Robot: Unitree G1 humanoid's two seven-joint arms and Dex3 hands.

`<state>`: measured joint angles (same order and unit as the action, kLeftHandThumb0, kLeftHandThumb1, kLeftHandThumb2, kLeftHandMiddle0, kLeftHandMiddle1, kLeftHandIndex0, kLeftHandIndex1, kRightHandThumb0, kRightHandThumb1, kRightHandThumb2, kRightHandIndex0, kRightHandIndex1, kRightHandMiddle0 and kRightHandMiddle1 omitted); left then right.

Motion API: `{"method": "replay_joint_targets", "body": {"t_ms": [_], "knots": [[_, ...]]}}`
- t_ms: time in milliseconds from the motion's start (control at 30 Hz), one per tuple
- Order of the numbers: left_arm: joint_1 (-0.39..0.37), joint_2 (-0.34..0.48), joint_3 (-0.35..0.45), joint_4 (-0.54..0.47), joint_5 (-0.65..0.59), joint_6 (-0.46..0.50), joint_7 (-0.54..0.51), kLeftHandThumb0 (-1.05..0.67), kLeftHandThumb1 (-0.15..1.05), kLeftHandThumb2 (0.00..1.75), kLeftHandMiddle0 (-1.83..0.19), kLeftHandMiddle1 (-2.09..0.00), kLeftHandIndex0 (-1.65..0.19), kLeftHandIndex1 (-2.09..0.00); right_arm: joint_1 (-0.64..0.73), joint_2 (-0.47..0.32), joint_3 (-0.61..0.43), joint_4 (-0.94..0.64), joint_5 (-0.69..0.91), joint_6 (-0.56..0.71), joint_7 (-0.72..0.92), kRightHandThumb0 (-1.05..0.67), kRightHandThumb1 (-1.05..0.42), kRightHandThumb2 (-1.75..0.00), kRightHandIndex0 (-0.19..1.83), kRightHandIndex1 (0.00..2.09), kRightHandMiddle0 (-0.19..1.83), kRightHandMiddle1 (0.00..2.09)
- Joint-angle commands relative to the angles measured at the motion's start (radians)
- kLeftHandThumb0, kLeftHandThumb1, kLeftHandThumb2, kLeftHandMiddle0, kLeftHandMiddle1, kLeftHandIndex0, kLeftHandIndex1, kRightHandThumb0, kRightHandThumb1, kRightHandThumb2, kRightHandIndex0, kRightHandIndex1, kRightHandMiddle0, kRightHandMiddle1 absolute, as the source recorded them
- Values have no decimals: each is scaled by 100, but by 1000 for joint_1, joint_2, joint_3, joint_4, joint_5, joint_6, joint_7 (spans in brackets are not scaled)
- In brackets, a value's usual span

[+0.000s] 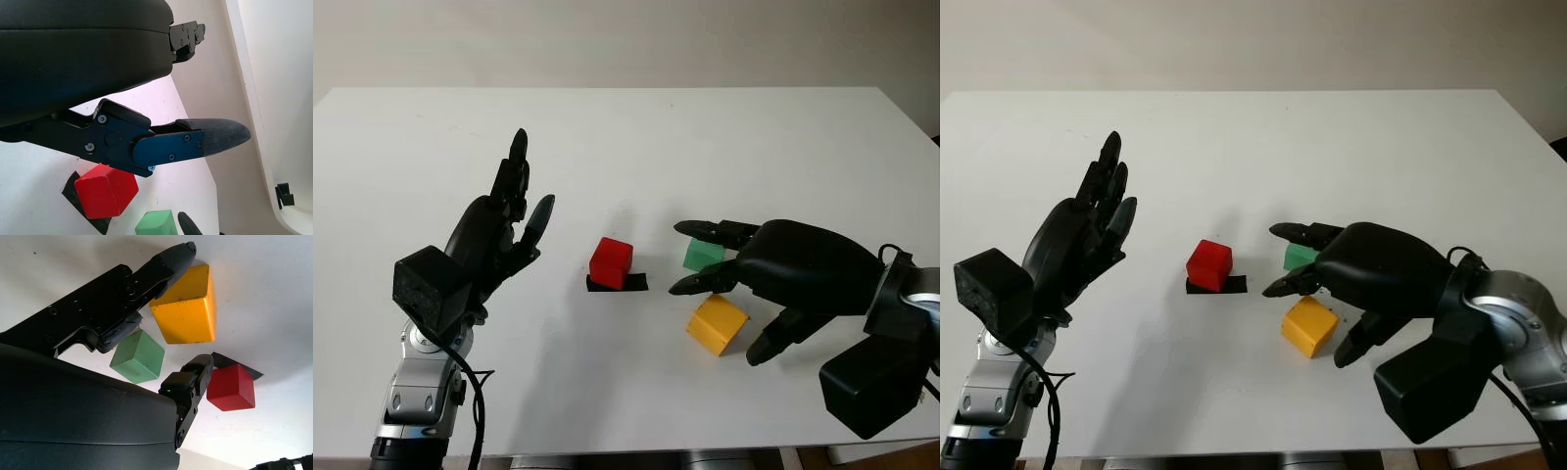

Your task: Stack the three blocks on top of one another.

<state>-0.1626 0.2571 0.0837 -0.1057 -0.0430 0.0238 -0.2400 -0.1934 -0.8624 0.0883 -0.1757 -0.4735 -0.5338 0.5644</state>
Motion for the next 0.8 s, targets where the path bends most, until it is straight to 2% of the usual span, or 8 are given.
{"method": "replay_joint_targets", "body": {"t_ms": [0, 333, 600, 700, 767], "knots": [[8, 2, 3, -20, -4, -12, 2, -73, 105, 54, 19, 0, 19, -1, 6, 9, 7, 18, -16, -21, -27, -61, -72, -6, 12, 7, 71, 11], [12, 3, 4, -13, -2, -22, 4, -74, 105, 52, 19, -1, 19, -1, -6, 23, 20, 96, -65, -84, -120, -54, -70, -5, 16, 8, 79, 14], [11, 4, 3, -6, -4, -34, -1, -74, 105, 53, 19, 0, 19, 0, -23, 31, 20, 134, -61, -123, -169, -49, -73, -6, 24, 9, 92, 23], [9, 3, 2, -1, -4, -40, -1, -73, 105, 52, 19, -1, 19, -1, -31, 34, 18, 153, -35, -141, -175, -40, -80, -6, 30, 7, 77, 78], [7, 3, 0, 0, 0, -39, 2, -73, 105, 52, 19, -1, 19, -1, -33, 35, 17, 155, -13, -136, -165, -38, -82, -6, 31, 7, 72, 94]]}}
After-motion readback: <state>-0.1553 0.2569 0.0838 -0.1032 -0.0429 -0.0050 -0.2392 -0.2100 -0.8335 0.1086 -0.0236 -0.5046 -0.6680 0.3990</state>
